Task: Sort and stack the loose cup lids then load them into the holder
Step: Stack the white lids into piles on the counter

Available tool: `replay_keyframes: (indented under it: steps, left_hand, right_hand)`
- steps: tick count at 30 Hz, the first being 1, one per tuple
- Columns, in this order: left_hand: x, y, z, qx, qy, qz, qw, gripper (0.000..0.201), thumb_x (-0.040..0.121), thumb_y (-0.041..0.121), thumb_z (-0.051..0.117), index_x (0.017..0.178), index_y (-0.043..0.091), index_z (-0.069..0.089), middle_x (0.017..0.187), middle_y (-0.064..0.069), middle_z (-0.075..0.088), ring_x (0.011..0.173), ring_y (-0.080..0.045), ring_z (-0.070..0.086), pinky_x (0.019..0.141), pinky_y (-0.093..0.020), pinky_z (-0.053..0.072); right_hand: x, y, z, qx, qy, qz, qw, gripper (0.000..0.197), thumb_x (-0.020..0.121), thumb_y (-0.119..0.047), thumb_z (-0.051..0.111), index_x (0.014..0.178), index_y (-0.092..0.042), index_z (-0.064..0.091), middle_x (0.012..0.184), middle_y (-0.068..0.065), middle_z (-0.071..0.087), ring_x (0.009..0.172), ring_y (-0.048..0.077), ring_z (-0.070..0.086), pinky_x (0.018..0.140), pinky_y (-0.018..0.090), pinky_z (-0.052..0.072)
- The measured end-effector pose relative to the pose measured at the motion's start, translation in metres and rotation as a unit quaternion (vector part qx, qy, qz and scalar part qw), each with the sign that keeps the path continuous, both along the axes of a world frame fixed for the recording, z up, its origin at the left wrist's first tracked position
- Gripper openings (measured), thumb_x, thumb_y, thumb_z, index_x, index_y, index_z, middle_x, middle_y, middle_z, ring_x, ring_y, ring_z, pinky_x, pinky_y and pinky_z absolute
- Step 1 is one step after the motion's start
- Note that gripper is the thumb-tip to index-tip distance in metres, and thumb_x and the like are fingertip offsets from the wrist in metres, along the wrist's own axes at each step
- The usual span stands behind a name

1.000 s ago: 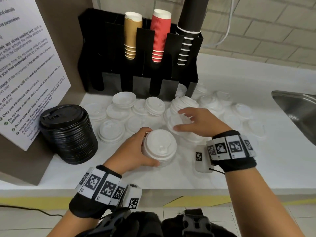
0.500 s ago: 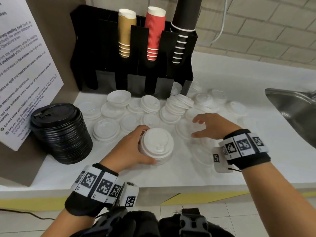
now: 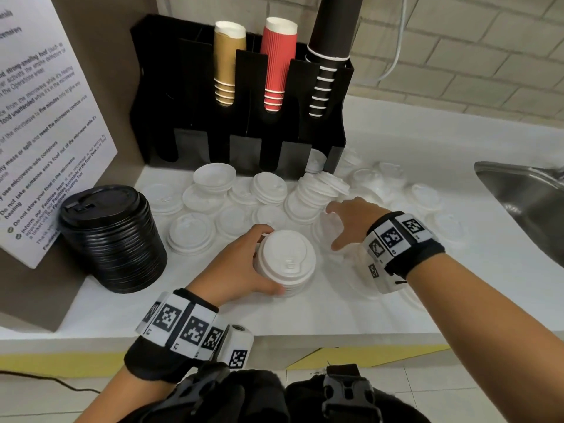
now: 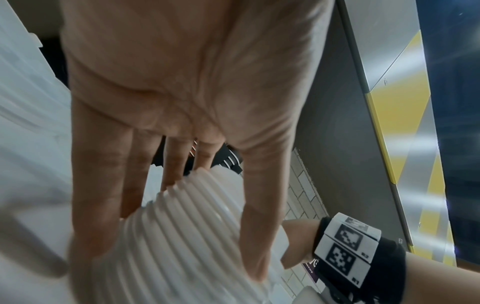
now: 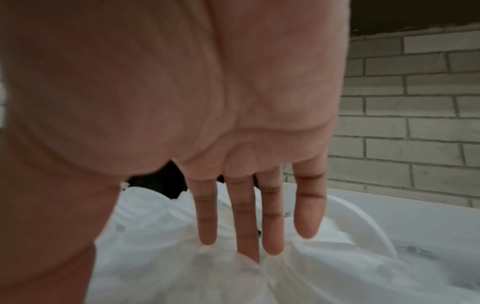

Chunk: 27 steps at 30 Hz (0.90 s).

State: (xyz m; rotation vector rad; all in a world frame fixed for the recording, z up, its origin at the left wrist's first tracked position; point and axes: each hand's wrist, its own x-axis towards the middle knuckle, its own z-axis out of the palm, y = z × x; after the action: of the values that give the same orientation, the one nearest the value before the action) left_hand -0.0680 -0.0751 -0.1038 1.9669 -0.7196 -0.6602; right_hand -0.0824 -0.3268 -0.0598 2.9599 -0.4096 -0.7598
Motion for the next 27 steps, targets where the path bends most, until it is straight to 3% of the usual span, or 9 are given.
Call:
replay_keyframes:
  steps: [5,10,14,16,18,23,27]
  left_hand:
    - [0.0,-0.004,0.0,0.002,0.002,0.003,1.0,0.085,0.059,0.018,0.092,0.12,0.043,0.038,0.113,0.029,0.05,0.1,0.017,0.045,0.074,0.001,0.034]
    - [0.0,-0.009,-0.001,0.001,0.004,0.014,1.0,0.084,0.059,0.017,0.092,0.121,0.039,0.04,0.113,0.028,0.05,0.102,0.013,0.047,0.078,-0.006,0.037]
    - [-0.001,-0.015,0.001,0.001,-0.004,0.023,1.0,0.084,0.06,0.018,0.091,0.124,0.036,0.04,0.115,0.023,0.052,0.105,-0.001,0.051,0.084,-0.012,0.041]
    - [-0.002,-0.018,0.001,-0.001,-0.006,0.029,1.0,0.085,0.06,0.02,0.092,0.128,0.033,0.042,0.119,0.016,0.055,0.11,-0.006,0.053,0.093,-0.023,0.046]
    - [-0.004,-0.02,0.003,-0.003,-0.006,0.036,0.999,0.087,0.061,0.021,0.091,0.132,0.031,0.043,0.122,0.01,0.057,0.112,-0.01,0.054,0.098,-0.034,0.047]
    - [-0.006,-0.023,0.003,0.0,-0.009,0.04,0.999,0.089,0.06,0.024,0.091,0.134,0.03,0.043,0.124,0.007,0.057,0.114,-0.012,0.054,0.099,-0.04,0.047]
    - [-0.006,-0.023,0.003,0.0,-0.011,0.042,0.999,0.087,0.058,0.025,0.092,0.131,0.03,0.046,0.122,0.008,0.058,0.112,-0.01,0.054,0.097,-0.039,0.048]
  right_hand:
    - [-0.008,-0.007,0.022,0.078,-0.036,-0.002,0.996,0.083,0.075,-0.037,0.078,0.143,-0.03,0.031,0.131,0.004,0.049,0.118,0.024,0.048,0.092,0.033,0.042]
    - [-0.03,-0.009,0.047,0.184,-0.131,-0.037,0.974,0.063,0.078,-0.043,0.073,0.132,-0.042,0.04,0.122,0.002,0.05,0.112,0.021,0.05,0.089,0.03,0.041]
    - [-0.056,0.01,0.038,0.347,-0.24,-0.058,0.905,0.041,0.08,-0.044,0.069,0.118,-0.046,0.053,0.119,-0.007,0.053,0.108,0.008,0.051,0.087,0.021,0.041]
    - [-0.067,0.024,0.026,0.419,-0.276,-0.073,0.862,0.033,0.081,-0.043,0.069,0.111,-0.048,0.058,0.118,-0.014,0.054,0.105,-0.003,0.051,0.082,0.011,0.044]
    - [-0.075,0.036,0.011,0.442,-0.305,-0.076,0.84,0.03,0.081,-0.041,0.069,0.109,-0.046,0.061,0.119,-0.016,0.056,0.104,-0.004,0.053,0.081,0.011,0.046]
    - [-0.084,0.051,-0.014,0.418,-0.336,-0.052,0.842,0.038,0.079,-0.038,0.074,0.115,-0.038,0.063,0.121,-0.016,0.055,0.11,-0.009,0.048,0.084,0.002,0.035]
    - [-0.085,0.057,-0.018,0.387,-0.344,-0.027,0.855,0.043,0.076,-0.036,0.078,0.117,-0.033,0.064,0.121,-0.01,0.053,0.118,0.006,0.046,0.096,0.018,0.037]
